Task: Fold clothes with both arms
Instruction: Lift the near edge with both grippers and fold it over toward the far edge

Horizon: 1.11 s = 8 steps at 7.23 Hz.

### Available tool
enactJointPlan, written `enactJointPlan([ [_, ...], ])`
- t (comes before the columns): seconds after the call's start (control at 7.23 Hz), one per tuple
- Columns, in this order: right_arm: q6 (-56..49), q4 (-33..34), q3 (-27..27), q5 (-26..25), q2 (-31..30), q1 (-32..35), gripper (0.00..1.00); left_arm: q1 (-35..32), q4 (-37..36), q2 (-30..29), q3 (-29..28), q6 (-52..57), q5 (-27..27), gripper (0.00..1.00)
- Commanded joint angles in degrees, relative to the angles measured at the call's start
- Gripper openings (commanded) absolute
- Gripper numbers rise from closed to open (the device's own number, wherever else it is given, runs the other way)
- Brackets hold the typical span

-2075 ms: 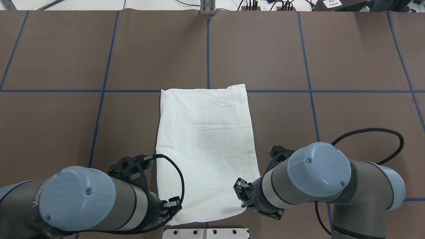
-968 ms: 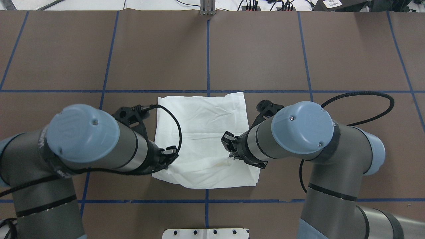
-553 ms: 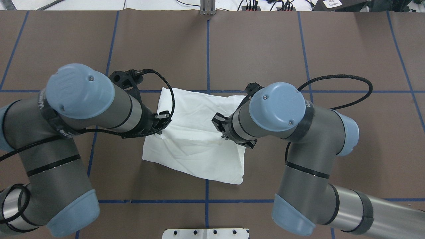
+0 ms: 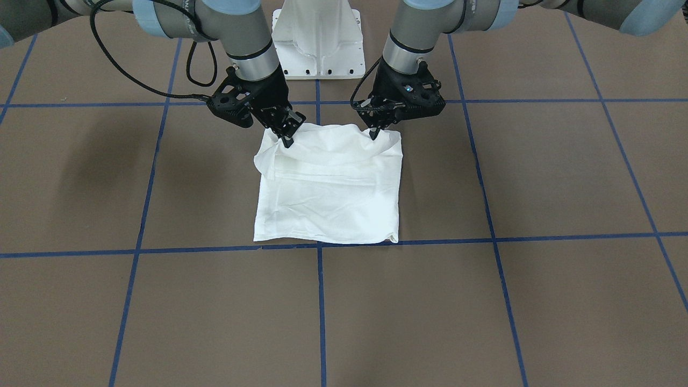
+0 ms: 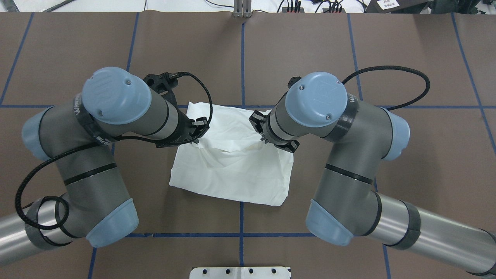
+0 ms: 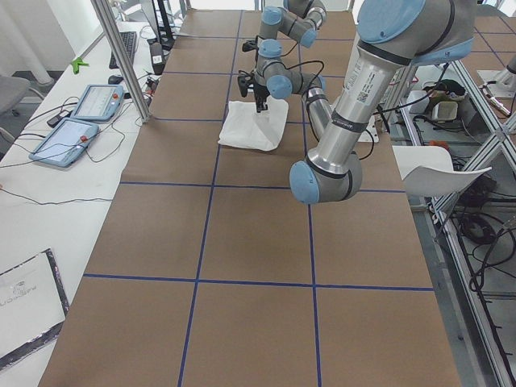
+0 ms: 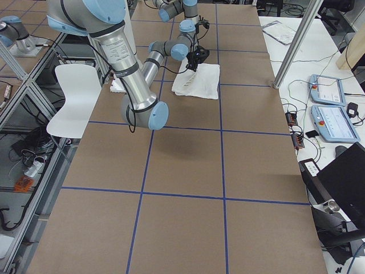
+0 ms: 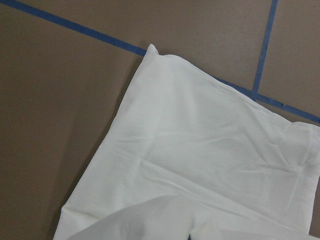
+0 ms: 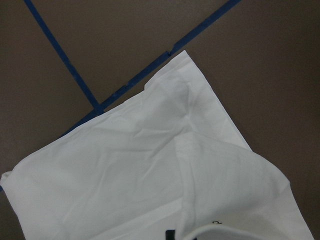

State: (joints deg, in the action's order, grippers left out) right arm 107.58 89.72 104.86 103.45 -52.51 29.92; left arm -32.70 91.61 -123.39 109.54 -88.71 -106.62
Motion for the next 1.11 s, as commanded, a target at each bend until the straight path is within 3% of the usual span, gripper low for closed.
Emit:
enactJointPlan([
  [0.0, -0.08, -0.16, -6.23, 0.09, 3.55, 0.57, 0.00, -1.75, 4.77, -1.15, -5.71, -0.15, 0.01, 0.00],
  [0.42, 0.36, -5.69, -11.59, 0.18, 3.64, 1.54, 0.00, -3.60, 12.52, -1.50, -12.93, -1.73, 0.01, 0.00],
  [0.97, 0.35, -6.83, -15.72, 0.44, 5.04, 3.03, 0.00, -3.95, 15.07, -3.87, -17.76, -1.91, 0.09, 0.00],
])
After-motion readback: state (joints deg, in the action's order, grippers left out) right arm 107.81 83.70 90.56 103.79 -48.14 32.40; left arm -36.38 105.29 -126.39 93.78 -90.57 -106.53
